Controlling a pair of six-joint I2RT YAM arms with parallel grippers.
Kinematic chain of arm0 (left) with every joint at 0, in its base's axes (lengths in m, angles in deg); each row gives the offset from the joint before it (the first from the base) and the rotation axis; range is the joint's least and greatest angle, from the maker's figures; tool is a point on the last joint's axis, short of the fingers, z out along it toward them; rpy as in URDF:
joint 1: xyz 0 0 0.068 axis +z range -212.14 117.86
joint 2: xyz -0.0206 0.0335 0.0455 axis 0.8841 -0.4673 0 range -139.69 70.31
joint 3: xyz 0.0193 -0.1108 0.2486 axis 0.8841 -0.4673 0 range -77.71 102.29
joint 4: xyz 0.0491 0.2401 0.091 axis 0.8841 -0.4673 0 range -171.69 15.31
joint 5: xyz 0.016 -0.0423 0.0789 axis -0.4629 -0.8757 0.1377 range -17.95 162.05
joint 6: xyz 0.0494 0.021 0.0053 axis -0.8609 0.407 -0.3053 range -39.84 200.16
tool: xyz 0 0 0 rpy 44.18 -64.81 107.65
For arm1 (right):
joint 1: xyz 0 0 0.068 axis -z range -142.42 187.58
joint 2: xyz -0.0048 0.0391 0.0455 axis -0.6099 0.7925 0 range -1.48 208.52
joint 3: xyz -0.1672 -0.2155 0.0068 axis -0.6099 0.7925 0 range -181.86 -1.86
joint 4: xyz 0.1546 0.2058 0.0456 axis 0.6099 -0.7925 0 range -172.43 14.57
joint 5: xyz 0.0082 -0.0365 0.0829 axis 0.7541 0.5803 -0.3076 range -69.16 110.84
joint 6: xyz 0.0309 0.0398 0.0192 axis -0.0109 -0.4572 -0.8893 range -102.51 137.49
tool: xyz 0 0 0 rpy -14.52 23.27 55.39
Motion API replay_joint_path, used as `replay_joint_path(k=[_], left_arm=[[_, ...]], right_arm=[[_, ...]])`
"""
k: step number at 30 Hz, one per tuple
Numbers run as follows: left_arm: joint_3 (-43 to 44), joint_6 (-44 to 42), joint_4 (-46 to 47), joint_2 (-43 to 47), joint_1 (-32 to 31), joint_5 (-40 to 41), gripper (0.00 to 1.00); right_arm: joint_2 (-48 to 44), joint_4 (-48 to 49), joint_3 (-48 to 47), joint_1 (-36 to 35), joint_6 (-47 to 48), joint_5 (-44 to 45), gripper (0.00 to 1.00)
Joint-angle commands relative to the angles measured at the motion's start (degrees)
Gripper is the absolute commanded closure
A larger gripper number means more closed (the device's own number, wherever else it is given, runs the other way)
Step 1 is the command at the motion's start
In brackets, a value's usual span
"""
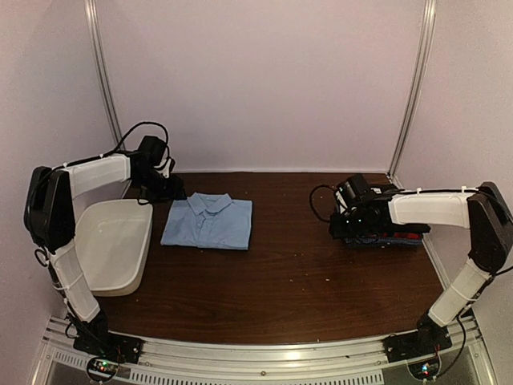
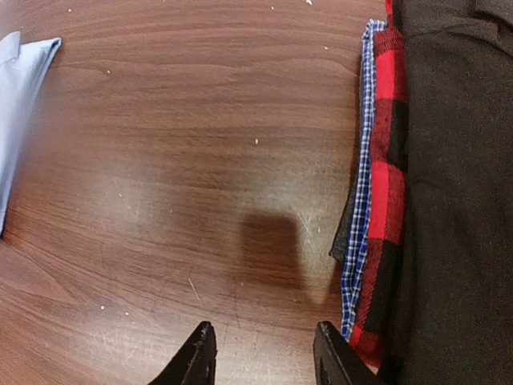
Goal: Fold and stack the long sleeve shirts
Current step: Move the square-folded shirt to the center of the board.
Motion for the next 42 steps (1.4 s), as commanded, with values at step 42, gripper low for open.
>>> replay_joint_path(k=[42], left_arm=[[0.7, 1.0, 1.3, 3.3, -2.8, -4.7, 0.3]], right_arm=[[5.4, 6.0, 7.1, 0.1, -11.9, 20.4, 0.77]])
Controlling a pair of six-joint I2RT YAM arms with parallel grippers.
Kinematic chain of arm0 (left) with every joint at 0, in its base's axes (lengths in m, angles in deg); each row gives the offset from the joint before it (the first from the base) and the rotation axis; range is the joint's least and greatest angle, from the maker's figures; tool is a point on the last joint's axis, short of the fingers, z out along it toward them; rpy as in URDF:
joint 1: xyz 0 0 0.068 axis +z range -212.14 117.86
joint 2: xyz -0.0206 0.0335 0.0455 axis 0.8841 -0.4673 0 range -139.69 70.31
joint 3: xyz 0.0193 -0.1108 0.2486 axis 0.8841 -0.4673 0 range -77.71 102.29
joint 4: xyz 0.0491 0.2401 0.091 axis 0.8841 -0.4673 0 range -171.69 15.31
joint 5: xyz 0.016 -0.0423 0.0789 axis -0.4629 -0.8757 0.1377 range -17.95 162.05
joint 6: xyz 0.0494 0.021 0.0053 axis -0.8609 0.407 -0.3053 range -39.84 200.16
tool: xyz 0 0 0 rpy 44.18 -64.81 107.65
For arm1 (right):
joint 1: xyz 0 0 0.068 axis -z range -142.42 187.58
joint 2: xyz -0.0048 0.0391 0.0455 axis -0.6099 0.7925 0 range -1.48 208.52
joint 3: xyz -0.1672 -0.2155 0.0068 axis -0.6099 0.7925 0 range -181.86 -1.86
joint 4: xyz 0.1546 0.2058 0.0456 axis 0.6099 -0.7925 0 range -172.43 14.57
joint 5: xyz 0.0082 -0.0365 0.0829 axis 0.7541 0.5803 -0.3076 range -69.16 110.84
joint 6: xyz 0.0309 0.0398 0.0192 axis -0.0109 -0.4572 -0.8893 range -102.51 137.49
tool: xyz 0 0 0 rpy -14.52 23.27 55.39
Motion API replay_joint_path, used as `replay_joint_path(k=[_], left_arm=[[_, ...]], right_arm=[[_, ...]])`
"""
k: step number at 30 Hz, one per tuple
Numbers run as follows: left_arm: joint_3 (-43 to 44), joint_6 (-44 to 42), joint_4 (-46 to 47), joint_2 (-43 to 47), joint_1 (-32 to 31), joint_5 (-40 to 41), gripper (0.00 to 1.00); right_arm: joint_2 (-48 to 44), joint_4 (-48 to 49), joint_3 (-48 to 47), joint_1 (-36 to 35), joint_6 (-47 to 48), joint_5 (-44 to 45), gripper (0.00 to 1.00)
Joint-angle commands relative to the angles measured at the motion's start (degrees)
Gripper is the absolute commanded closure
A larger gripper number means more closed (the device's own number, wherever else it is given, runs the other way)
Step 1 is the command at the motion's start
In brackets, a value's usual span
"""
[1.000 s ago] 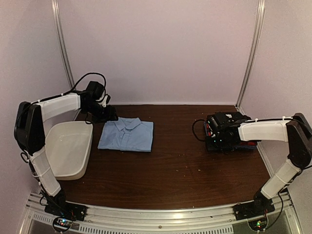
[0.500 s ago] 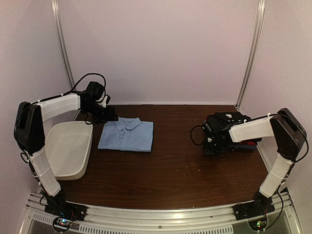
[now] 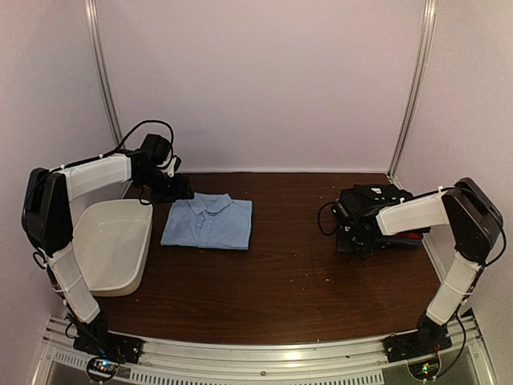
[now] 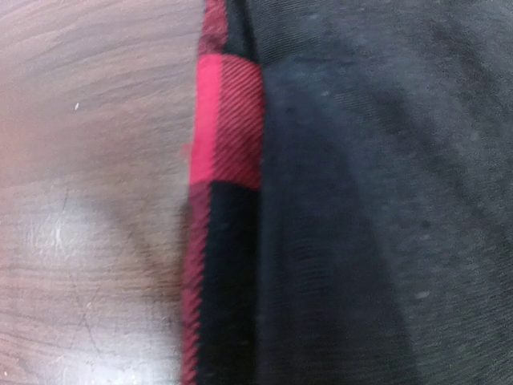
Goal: Fold and stack the long sleeve shirts
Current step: Move the square-folded shirt to the center of the board.
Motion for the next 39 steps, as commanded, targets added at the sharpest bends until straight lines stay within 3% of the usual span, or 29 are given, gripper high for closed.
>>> replay_joint_path(k=[1, 8, 16, 39], left_arm=[[1.0, -0.6, 1.1, 0.8, -0.3, -0.7, 0.3], [0.7, -0.6, 1.2, 0.8, -0.3, -1.0, 0.3], [-0.1, -0.8, 1.2, 1.1, -0.3, -0.8, 0.3], [-3.9, 0.4, 4.0, 2.0, -0.4, -2.6, 0.3]], right_arm=[[-1.4, 3.8, 1.3, 0.4, -2.4, 5.4, 0.77], [0.3, 4.1, -0.2, 0.4, -1.9, 5.8, 0.79], [1.3, 4.1, -0.4, 0.4, -0.9, 3.7, 1.0], [3.6, 4.3, -9.4, -15.5, -3.6, -12.8, 1.0]])
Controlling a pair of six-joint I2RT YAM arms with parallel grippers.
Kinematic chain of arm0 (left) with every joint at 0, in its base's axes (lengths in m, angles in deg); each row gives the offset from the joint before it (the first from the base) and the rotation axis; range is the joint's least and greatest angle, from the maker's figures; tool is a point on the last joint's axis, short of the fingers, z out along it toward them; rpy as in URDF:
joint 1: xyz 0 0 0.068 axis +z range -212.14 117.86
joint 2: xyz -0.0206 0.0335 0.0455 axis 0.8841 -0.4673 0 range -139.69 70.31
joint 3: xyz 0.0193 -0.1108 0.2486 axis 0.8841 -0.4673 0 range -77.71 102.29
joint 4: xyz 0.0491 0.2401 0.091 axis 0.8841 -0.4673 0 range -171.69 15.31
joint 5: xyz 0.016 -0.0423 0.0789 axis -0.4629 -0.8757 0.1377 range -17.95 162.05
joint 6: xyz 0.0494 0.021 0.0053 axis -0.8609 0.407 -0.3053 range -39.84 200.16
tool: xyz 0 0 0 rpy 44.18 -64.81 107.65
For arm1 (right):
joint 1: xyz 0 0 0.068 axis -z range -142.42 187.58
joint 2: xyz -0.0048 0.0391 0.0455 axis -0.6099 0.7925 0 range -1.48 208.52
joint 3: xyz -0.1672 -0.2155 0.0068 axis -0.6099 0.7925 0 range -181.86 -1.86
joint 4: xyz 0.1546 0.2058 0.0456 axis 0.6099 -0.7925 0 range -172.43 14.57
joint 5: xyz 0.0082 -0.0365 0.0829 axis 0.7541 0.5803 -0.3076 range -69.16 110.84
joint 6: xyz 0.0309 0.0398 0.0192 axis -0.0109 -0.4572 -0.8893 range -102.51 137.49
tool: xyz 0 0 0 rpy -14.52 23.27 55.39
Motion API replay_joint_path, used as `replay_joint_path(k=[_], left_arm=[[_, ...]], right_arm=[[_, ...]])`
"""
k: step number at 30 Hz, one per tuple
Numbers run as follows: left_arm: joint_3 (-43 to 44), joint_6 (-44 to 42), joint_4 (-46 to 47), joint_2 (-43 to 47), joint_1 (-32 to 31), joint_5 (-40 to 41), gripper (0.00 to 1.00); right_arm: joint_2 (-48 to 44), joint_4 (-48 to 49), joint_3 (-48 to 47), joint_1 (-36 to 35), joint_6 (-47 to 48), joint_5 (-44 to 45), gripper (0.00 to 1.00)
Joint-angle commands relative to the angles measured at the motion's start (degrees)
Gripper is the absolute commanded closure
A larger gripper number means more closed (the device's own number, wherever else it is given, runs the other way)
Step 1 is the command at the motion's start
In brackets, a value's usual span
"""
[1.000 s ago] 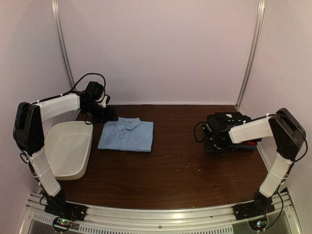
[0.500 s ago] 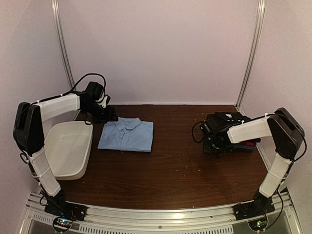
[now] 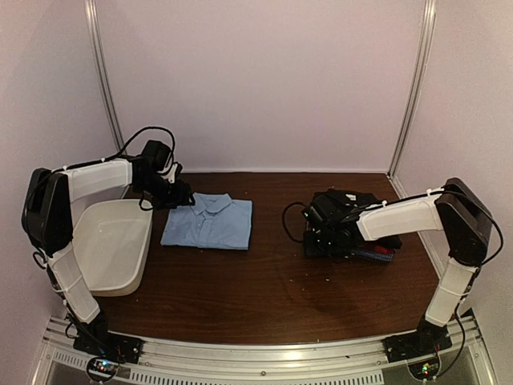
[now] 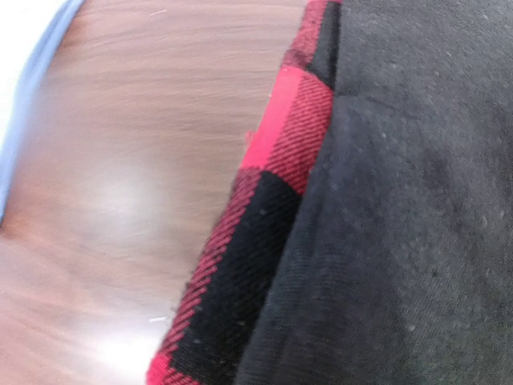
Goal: Fold and stack the long sleeve shirts
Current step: Move the square-folded shirt to the center of the board.
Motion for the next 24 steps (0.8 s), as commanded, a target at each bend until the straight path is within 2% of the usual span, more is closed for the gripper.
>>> replay_joint_path(k=[1, 9, 24], left_arm=[[-1.2, 0.4, 2.7, 2.1, -0.4, -1.1, 0.3], [-2.6, 0.4, 3.4, 3.0, -0.4, -1.6, 0.3], [-4.8, 0.7, 5.0, 3.9, -0.5, -2.7, 0.3]], right_arm=[[2.1, 2.1, -4.0, -4.1, -1.9, -6.3, 1.0], [6.5, 2.2, -8.6, -8.9, -3.4, -9.2, 1.0], [9.3, 1.8, -11.9, -11.6, -4.1, -11.6, 1.0]])
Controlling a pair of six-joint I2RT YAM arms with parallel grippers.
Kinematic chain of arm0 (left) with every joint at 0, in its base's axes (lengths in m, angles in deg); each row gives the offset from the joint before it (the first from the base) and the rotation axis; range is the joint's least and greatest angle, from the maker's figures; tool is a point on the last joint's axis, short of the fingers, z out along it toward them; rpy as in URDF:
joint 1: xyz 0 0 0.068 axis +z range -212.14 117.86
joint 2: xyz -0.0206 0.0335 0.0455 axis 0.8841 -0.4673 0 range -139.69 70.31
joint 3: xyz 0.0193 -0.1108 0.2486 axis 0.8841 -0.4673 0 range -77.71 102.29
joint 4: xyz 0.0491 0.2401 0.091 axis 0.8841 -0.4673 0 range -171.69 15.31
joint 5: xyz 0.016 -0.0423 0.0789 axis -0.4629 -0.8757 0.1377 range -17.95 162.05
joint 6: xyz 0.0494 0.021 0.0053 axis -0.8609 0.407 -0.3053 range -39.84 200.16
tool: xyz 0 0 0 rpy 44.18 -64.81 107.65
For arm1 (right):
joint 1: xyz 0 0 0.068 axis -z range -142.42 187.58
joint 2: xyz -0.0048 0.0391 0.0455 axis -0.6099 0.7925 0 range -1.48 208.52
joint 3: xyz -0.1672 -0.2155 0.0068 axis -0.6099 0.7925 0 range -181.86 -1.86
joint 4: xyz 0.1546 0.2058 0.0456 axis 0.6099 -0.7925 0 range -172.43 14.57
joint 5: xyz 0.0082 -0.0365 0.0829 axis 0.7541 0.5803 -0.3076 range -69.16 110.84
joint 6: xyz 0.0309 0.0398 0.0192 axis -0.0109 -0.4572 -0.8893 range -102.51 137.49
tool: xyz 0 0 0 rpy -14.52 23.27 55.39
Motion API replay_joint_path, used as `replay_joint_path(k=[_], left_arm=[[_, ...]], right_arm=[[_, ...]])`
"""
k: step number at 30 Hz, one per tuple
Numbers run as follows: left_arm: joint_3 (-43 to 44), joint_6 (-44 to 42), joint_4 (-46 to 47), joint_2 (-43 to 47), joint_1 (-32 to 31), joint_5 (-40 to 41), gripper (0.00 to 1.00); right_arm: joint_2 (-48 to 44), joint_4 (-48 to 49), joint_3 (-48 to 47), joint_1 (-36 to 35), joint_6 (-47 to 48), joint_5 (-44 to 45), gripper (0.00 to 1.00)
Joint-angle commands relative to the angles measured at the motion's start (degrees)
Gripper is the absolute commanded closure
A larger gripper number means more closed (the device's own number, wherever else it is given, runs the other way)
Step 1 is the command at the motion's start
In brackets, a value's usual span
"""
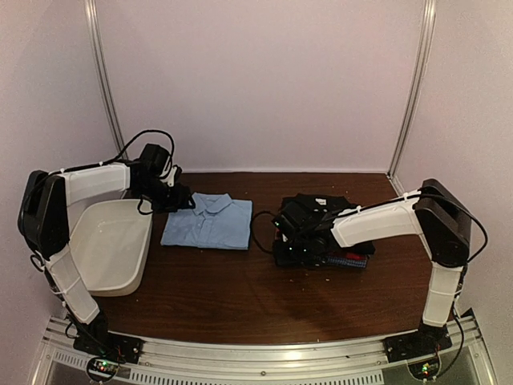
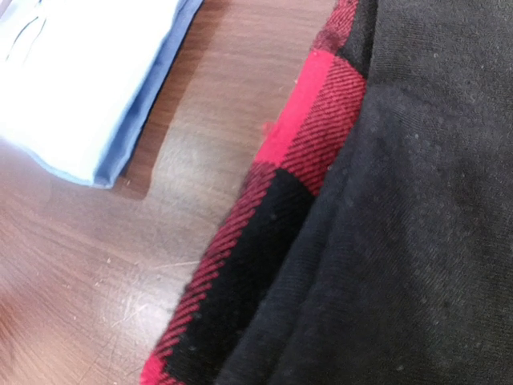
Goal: Fold and stack the long sleeve shirts
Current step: Move the square-folded shirt to the center of the board, then pick up the square-folded shirt from the center of the board.
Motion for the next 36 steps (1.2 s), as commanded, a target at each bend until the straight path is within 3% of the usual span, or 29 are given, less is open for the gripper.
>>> replay_joint_path(k=[1, 9, 19, 24, 36], left_arm=[[-0.8, 0.3, 2.6, 1.9, -0.4, -0.9, 0.3], [-0.6, 0.4, 2.6, 1.8, -0.5, -1.0, 0.31], [-0.5, 0.1, 2.1, 1.8, -0.5, 2.9, 0.3], [0.4, -0.2, 1.4, 0.9, -0.4, 5.7, 0.3], [1.2, -1.6, 0.0, -4.2, 1.7, 10.6, 0.3]], right_arm=[[1.2, 1.8, -1.8, -2.3, -1.1, -4.3, 1.0], [1.6, 1.9, -2.6, -3.3, -1.1, -5.9, 1.0], [-1.7, 2.2, -7.4, -3.3, -0.2, -9.6, 0.64], [-1.4, 2.4, -10.7, -3.2, 1.3, -9.6, 0.52], [12.8, -3.5, -29.0, 2.1, 5.7, -9.3, 0.49]])
